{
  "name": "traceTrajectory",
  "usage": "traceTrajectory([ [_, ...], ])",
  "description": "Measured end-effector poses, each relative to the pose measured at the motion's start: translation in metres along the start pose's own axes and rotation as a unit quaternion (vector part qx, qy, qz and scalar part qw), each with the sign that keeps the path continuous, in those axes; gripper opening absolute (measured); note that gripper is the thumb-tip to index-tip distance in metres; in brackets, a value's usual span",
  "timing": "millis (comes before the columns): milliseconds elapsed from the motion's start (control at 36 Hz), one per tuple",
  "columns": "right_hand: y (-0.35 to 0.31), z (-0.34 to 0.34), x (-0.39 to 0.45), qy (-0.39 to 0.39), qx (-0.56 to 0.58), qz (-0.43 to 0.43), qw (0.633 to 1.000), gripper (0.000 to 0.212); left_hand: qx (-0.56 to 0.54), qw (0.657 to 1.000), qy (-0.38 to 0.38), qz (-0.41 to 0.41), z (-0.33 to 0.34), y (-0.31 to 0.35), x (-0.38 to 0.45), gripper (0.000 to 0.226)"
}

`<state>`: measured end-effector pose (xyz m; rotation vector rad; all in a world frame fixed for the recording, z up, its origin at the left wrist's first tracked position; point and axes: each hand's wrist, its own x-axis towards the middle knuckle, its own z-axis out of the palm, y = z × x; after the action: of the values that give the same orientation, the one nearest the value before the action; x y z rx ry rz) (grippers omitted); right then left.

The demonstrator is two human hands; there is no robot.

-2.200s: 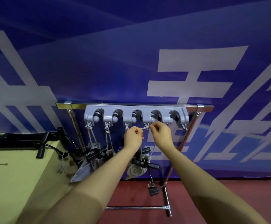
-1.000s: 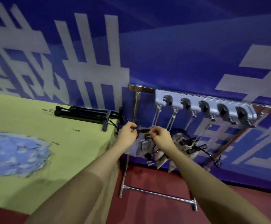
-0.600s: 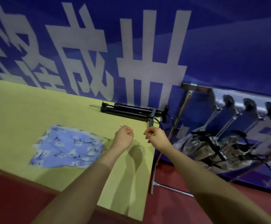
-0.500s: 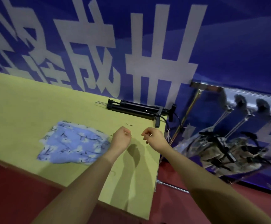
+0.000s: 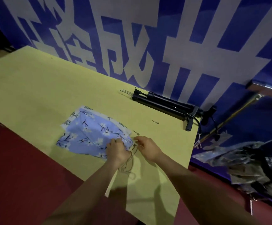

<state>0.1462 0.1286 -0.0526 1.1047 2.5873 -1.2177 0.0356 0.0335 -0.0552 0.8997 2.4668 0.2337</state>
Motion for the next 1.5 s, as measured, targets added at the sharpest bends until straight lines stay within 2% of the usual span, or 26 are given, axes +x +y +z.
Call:
traceTrajectory([
  [56, -0.002, 0.006, 0.007, -0.023, -0.018, -0.015, 0.999, 0.05, 0.018, 1.0, 0.001, 0.004, 0.004, -0.001, 0.005, 0.044],
  [111, -0.004, 0.01, 0.012, -0.033, -0.037, -0.024, 0.998, 0.052, 0.036, 0.999, 0.019, 0.03, 0.003, 0.0, 0.008, 0.03],
  [194, -0.007, 0.014, 0.018, -0.014, 0.002, -0.038, 0.999, 0.051, -0.014, 0.998, 0.02, 0.056, -0.001, -0.002, 0.014, 0.01],
  [278, -0.014, 0.009, 0.018, 0.015, 0.059, -0.045, 0.997, 0.043, -0.067, 0.995, 0.02, 0.072, -0.004, -0.008, 0.019, 0.035],
  [417, -0.016, -0.005, 0.022, 0.025, 0.144, -0.015, 0.989, 0.036, -0.199, 0.974, 0.082, 0.066, -0.021, 0.002, 0.015, 0.006],
  [472, -0.015, -0.011, 0.024, 0.024, 0.17, 0.003, 0.985, 0.032, -0.215, 0.966, 0.106, 0.094, -0.028, 0.01, 0.013, 0.005],
  [583, -0.013, -0.028, 0.026, 0.026, 0.146, -0.016, 0.989, 0.012, -0.275, 0.945, 0.13, 0.123, -0.046, 0.031, 0.009, 0.006],
  [722, -0.004, -0.042, 0.029, 0.024, 0.108, -0.035, 0.993, 0.012, -0.243, 0.941, 0.171, 0.16, -0.063, 0.042, 0.005, 0.012],
  [833, -0.002, -0.048, 0.034, 0.04, 0.075, -0.067, 0.994, 0.018, -0.202, 0.948, 0.197, 0.144, -0.077, 0.046, 0.006, 0.029],
  [889, -0.007, -0.05, 0.034, 0.027, 0.08, -0.075, 0.994, 0.021, -0.203, 0.948, 0.193, 0.151, -0.081, 0.046, 0.006, 0.034],
  [972, -0.022, -0.055, 0.032, 0.001, 0.117, -0.094, 0.989, 0.021, -0.215, 0.942, 0.196, 0.166, -0.086, 0.044, 0.006, 0.03],
  [1083, -0.038, -0.056, 0.033, -0.008, 0.133, -0.103, 0.986, 0.041, -0.255, 0.928, 0.2, 0.186, -0.098, 0.04, 0.008, 0.029],
  [1167, -0.051, -0.053, 0.032, 0.033, 0.195, -0.102, 0.975, 0.057, -0.311, 0.912, 0.181, 0.196, -0.105, 0.035, 0.01, 0.03],
  [1250, -0.064, -0.054, 0.037, 0.071, 0.19, -0.137, 0.97, 0.046, -0.338, 0.903, 0.17, 0.203, -0.109, 0.031, 0.012, 0.02],
  [1361, -0.079, -0.05, 0.048, 0.121, 0.164, -0.144, 0.968, 0.027, -0.312, 0.917, 0.16, 0.191, -0.113, 0.02, 0.019, 0.021],
  [1500, -0.095, -0.046, 0.053, 0.129, 0.131, -0.171, 0.968, 0.036, -0.306, 0.93, 0.111, 0.17, -0.127, 0.006, 0.027, 0.029],
])
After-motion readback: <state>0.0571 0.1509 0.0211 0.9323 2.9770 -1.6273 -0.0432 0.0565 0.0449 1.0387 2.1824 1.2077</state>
